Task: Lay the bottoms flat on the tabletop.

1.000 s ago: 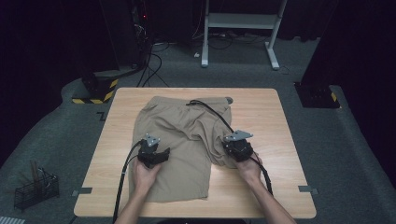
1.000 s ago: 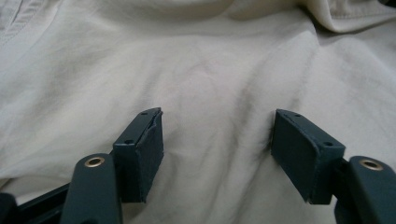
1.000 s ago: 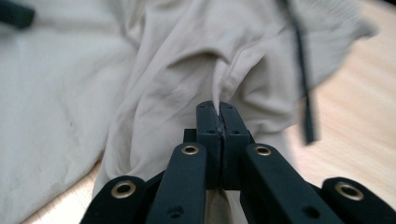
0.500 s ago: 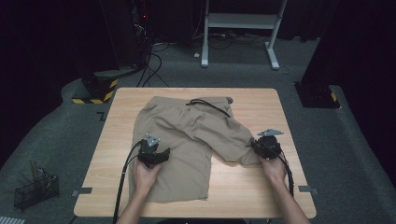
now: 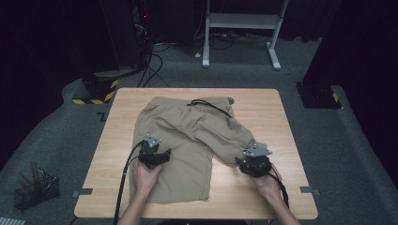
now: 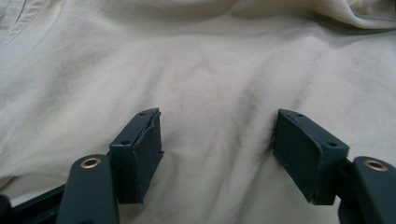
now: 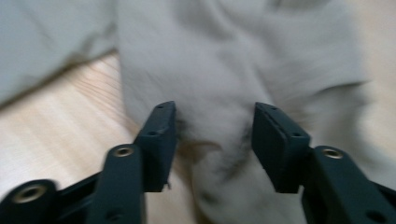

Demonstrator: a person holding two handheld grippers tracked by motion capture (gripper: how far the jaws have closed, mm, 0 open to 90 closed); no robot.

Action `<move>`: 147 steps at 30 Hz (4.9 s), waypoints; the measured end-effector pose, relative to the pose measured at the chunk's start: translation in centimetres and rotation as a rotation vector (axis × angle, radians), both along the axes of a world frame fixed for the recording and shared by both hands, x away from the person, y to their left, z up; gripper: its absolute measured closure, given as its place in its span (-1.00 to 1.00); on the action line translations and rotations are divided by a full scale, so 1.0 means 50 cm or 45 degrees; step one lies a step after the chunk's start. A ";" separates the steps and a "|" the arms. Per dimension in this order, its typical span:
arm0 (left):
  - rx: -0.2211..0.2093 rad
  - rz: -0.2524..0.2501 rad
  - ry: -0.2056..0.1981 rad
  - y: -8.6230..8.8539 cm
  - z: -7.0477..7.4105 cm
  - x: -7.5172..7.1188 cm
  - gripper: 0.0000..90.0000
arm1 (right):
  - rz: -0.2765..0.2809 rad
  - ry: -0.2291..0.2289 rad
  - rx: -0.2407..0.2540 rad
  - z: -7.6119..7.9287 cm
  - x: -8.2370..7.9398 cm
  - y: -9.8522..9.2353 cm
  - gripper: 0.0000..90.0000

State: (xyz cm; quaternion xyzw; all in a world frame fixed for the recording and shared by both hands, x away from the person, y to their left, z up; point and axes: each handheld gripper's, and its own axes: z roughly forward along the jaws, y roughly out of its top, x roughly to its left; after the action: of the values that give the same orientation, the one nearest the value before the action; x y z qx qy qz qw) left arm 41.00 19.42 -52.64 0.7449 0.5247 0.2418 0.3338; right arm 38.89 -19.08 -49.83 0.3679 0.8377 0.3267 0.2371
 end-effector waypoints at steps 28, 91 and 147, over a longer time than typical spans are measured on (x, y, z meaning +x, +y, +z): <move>-0.003 -0.003 0.000 0.000 0.000 0.000 -0.28 | -0.294 0.133 0.002 0.062 0.250 -0.035 0.81; -0.002 0.004 -0.001 0.000 0.000 0.000 -0.28 | 0.112 0.114 -0.003 -0.026 0.026 -0.040 0.23; 0.002 -0.001 -0.001 -0.001 0.000 0.000 -0.28 | -0.162 0.074 -0.102 -0.025 0.096 -0.053 0.90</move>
State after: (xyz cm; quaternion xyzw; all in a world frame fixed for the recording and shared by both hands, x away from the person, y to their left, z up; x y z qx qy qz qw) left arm 40.97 19.40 -52.64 0.7452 0.5240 0.2424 0.3338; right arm 43.71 -21.76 -51.06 0.4198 0.8317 0.2663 0.2473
